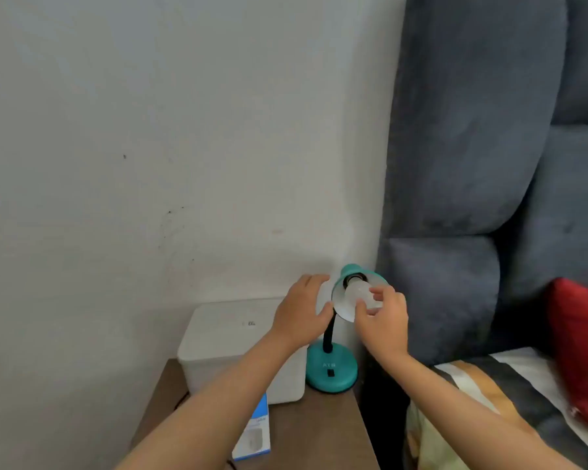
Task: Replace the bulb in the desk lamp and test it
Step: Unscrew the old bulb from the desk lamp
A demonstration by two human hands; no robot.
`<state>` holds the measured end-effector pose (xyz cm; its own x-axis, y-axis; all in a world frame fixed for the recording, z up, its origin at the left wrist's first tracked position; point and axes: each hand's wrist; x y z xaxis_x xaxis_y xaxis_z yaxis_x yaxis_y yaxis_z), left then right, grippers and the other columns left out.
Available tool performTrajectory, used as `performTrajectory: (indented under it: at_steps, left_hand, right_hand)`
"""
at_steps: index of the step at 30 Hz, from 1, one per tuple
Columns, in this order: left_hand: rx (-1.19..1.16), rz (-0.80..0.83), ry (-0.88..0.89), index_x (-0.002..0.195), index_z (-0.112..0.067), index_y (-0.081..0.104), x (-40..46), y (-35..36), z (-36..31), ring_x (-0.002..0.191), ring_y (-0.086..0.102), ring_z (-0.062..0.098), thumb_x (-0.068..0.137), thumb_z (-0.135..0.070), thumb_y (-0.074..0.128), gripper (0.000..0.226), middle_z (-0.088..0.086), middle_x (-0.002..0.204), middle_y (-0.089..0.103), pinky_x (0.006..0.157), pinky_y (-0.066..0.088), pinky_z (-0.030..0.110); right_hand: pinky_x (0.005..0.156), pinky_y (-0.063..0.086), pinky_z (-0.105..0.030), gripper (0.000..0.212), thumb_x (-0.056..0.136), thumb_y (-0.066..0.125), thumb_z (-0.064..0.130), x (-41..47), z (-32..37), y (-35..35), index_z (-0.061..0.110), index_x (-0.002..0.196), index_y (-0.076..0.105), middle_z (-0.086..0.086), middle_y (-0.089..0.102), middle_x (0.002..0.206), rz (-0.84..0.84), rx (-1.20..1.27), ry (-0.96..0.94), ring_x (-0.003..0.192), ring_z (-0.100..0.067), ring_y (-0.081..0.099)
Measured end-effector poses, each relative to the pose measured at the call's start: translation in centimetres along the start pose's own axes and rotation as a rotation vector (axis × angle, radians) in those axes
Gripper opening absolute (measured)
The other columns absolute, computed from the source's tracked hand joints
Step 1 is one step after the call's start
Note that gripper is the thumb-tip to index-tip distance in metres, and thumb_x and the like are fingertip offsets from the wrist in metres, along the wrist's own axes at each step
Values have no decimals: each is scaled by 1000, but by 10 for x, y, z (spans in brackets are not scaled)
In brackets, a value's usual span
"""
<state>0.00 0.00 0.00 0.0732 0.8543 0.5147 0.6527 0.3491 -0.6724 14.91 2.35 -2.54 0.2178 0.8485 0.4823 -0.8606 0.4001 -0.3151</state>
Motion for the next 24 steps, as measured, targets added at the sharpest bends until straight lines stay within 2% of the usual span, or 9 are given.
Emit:
performTrajectory:
  at_steps: [4, 6, 8, 10, 13, 16, 18, 21, 24]
  left_hand:
    - [-30, -12, 58, 132, -22, 45, 16, 10, 0, 117, 49, 15, 89, -19, 52, 44, -1, 129, 51, 96, 44, 28]
    - [-32, -13, 84, 131, -22, 48, 24, 17, 1, 114, 51, 15, 90, -15, 51, 42, 1, 127, 53, 95, 42, 24]
    - [-16, -5, 104, 130, -23, 49, 32, 24, 3, 110, 54, 16, 90, -13, 50, 41, 1, 124, 55, 93, 46, 27]
    - [-5, -2, 113, 129, -23, 51, 37, 30, 7, 104, 57, 17, 89, -10, 50, 41, 0, 121, 57, 88, 50, 32]
    - [2, -39, 121, 126, -23, 54, 40, 35, 10, 95, 59, 18, 88, -5, 48, 43, 0, 116, 59, 80, 51, 29]
    - [15, -57, 119, 125, -24, 56, 41, 36, 11, 85, 58, 18, 88, -4, 46, 44, 2, 109, 60, 72, 46, 23]
    - [28, -50, 123, 125, -24, 57, 43, 36, 12, 80, 57, 18, 88, -4, 46, 42, 3, 105, 60, 69, 46, 24]
    - [36, -34, 137, 122, -24, 59, 46, 36, 11, 76, 57, 18, 88, -3, 48, 42, 3, 99, 61, 68, 48, 27]
    - [3, -37, 126, 118, -25, 61, 48, 38, 10, 78, 59, 20, 85, 0, 50, 43, 4, 95, 61, 72, 53, 35]
  right_hand:
    - [70, 46, -30, 39, 82, 67, 20, 2, -2, 6, 13, 116, 50, 1, 40, 105, -14, 36, 70, 79, -25, 62]
    - [73, 49, -31, 43, 82, 69, 23, 3, -5, 12, 13, 119, 49, 1, 40, 105, -9, 51, 91, 82, -20, 57]
    - [73, 45, -27, 47, 82, 69, 24, 6, -7, 16, 12, 122, 47, 0, 41, 107, -30, 65, 123, 79, -9, 48]
    - [73, 39, -24, 50, 82, 70, 26, 8, -7, 20, 10, 123, 46, -2, 43, 109, -57, 107, 166, 77, -5, 42]
    - [77, 37, -26, 51, 81, 71, 26, 11, -5, 27, 8, 122, 47, -12, 49, 116, -119, 164, 202, 88, -14, 44]
    - [76, 37, -26, 48, 80, 72, 23, 11, -6, 34, 8, 120, 50, -16, 48, 118, -148, 178, 219, 88, -17, 46]
    - [77, 40, -27, 45, 79, 72, 17, 10, -9, 37, 10, 119, 52, -14, 47, 118, -151, 173, 207, 92, -21, 50]
    - [88, 44, -31, 47, 73, 70, -2, 9, -18, 42, 15, 115, 61, -12, 45, 124, -140, 39, 38, 108, -30, 50]
    - [97, 44, -34, 53, 72, 70, -3, 5, -22, 43, 19, 120, 60, -12, 35, 138, -165, 40, 33, 122, -29, 42]
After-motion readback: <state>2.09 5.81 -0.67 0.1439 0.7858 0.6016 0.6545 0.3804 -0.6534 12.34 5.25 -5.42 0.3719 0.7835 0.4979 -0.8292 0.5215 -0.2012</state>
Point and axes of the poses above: each hand's wrist, its own x-axis towards the middle knuckle, its own y-axis out of the palm, z = x × y
